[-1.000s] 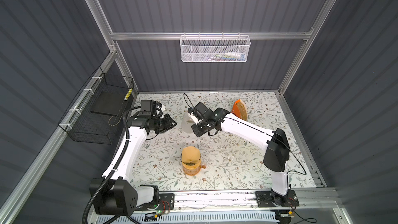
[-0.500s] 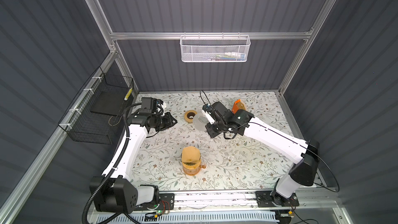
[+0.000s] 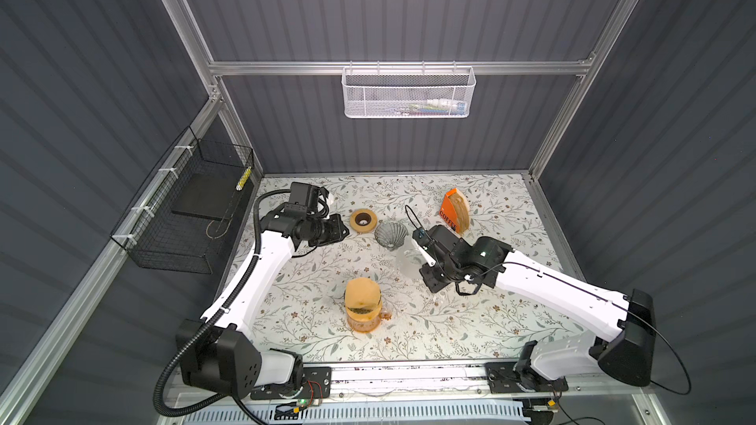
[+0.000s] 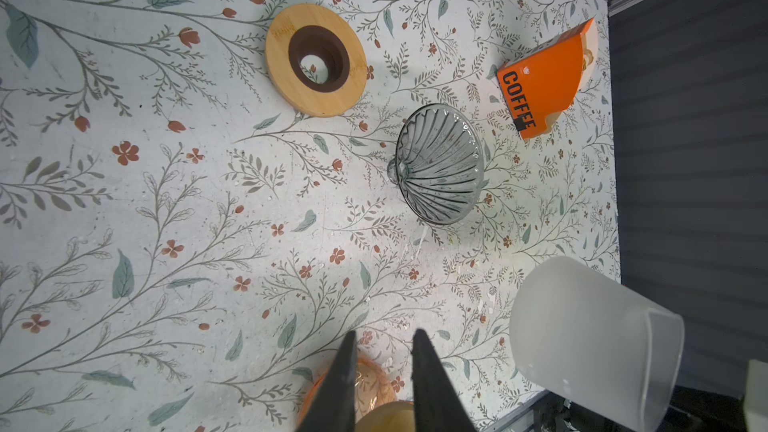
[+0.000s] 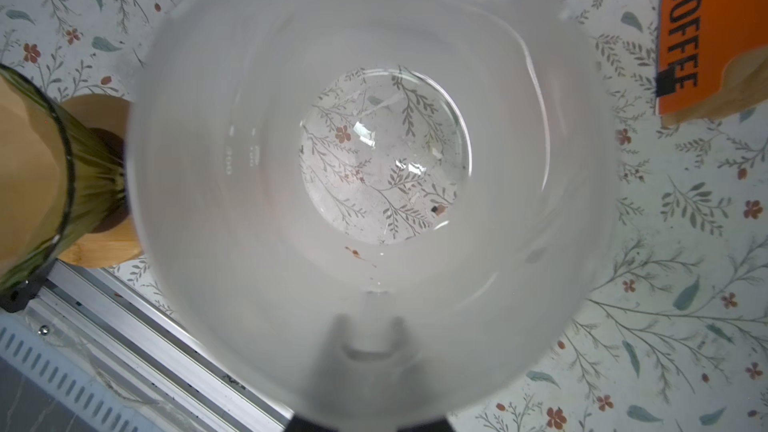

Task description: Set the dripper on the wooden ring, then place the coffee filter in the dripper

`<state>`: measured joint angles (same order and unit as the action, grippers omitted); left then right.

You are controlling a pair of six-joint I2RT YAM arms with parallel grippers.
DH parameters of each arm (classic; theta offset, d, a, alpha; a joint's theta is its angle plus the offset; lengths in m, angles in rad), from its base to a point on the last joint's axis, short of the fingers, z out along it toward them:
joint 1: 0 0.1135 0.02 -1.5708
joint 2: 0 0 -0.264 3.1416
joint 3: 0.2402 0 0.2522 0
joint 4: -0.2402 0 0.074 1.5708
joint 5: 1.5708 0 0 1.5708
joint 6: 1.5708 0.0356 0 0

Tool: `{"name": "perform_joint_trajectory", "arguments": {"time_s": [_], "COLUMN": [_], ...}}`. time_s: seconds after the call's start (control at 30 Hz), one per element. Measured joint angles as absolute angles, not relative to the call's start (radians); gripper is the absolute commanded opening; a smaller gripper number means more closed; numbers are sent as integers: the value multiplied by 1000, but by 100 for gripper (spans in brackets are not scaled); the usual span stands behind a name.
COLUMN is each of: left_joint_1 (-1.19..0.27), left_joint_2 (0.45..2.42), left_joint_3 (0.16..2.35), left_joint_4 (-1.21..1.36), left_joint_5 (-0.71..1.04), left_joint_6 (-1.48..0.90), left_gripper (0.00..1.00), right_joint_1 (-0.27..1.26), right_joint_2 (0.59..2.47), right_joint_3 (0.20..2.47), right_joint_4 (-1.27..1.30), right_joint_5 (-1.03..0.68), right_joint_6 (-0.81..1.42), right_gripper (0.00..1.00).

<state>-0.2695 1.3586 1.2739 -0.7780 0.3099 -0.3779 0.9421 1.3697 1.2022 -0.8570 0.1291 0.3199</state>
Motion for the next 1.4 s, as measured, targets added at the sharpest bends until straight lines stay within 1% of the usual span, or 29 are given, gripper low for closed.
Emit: {"name": "perform_joint_trajectory", "arguments": {"time_s": [0.47,0.67,0.93,1.4], "left_joint_1": [-270,-270,-270,-270], "left_joint_2": [1363,1363,1363,1371], "left_joint_3": [1269,1265,1265,1265], "left_joint_4": [-761,-762,-762,-762], "left_joint_5": [286,268,252,245], "left_joint_6": [-378,-378,-382,-382], "left_gripper": [25,25,25,24], "right_joint_1": [968,968,968,968], "right_joint_2": [1348,1368,1445,1518], "right_joint_3": [975,949,944,943], "right_joint_4": [-735,-656,-598,-565], "right_joint_5": [142,136,130,112], "right_joint_6": [336,332,310,285], "right_gripper": [0,0,0,0]}}
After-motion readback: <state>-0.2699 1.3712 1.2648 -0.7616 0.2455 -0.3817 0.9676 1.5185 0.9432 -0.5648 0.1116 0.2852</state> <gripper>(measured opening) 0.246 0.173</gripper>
